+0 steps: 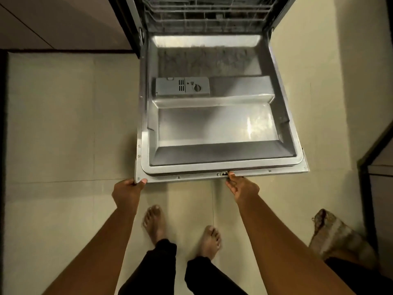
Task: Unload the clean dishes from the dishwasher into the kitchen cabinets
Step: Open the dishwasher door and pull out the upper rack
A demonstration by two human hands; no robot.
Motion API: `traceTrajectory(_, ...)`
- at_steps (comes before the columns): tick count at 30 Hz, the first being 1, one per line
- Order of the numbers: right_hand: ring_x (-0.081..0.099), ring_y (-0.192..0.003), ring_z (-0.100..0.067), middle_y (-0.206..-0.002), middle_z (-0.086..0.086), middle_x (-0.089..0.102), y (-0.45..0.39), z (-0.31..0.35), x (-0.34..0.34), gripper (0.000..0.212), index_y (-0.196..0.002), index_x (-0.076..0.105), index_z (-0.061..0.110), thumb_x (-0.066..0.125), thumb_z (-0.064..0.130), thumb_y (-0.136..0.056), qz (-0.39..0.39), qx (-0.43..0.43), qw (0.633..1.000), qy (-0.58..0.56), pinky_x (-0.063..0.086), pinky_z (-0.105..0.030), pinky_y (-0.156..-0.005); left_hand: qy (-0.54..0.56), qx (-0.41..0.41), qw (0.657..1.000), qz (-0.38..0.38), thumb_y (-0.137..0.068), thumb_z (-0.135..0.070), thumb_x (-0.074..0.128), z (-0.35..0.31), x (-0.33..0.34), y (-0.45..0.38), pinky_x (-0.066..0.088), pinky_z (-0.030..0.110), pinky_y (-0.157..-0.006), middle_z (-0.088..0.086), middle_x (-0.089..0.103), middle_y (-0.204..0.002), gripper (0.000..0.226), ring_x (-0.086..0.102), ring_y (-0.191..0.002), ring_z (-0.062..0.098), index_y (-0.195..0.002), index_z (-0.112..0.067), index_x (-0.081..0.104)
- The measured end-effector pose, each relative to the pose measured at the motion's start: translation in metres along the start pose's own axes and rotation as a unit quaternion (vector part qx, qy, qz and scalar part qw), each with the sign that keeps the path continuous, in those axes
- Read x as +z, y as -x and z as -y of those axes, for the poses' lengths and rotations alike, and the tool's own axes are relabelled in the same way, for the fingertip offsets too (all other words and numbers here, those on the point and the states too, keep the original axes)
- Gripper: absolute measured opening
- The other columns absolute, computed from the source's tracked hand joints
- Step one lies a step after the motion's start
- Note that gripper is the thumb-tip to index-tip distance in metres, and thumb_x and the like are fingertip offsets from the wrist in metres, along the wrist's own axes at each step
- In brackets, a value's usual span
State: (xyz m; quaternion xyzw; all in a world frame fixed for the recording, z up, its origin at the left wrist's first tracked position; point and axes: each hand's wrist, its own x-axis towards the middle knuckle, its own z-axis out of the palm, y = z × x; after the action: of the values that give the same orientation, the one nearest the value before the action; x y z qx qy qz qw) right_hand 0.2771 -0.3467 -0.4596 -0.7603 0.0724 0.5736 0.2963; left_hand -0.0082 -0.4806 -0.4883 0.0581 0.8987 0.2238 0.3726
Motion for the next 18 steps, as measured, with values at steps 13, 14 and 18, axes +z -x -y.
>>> traceTrajectory(13,0.065,-0.072,-0.024,-0.090,-0.020,0.064,-0.138,-0.059,0.018,0.016,-0.090,0.060,-0.008,0.067,-0.020,-0.080,-0.020,0.017,0.999,0.048,0.056,-0.022,-0.049,-0.126,-0.011,0.992,0.023,-0.079,-0.035,0.076,0.064,0.087,-0.081,0.052,0.036,-0.072,0.016,0.068,-0.070,0.031,0.065,-0.076,0.037,-0.072,-0.005,0.069)
traceTrajectory(14,0.065,-0.071,-0.023,-0.087,-0.018,0.065,-0.142,-0.062,0.020,0.015,-0.084,0.060,-0.006,0.068,-0.019,-0.080,-0.022,0.017,0.998,0.052,0.058,-0.023,-0.054,-0.132,-0.011,0.991,0.019,-0.079,-0.035,0.076,0.066,0.089,-0.083,0.052,0.036,-0.072,0.016,0.068,-0.070,0.032,0.066,-0.076,0.037,-0.071,-0.005,0.069)
traceTrajectory(18,0.064,-0.074,-0.024,-0.080,-0.016,0.062,-0.163,-0.072,0.023,0.020,-0.080,0.057,-0.003,0.064,-0.022,-0.082,-0.014,0.018,0.999,0.026,0.056,-0.039,-0.088,-0.170,0.022,0.985,0.024,-0.082,-0.029,0.075,0.069,0.101,-0.095,0.043,0.033,-0.068,0.021,0.068,-0.076,0.032,0.063,-0.078,0.039,-0.073,0.000,0.069)
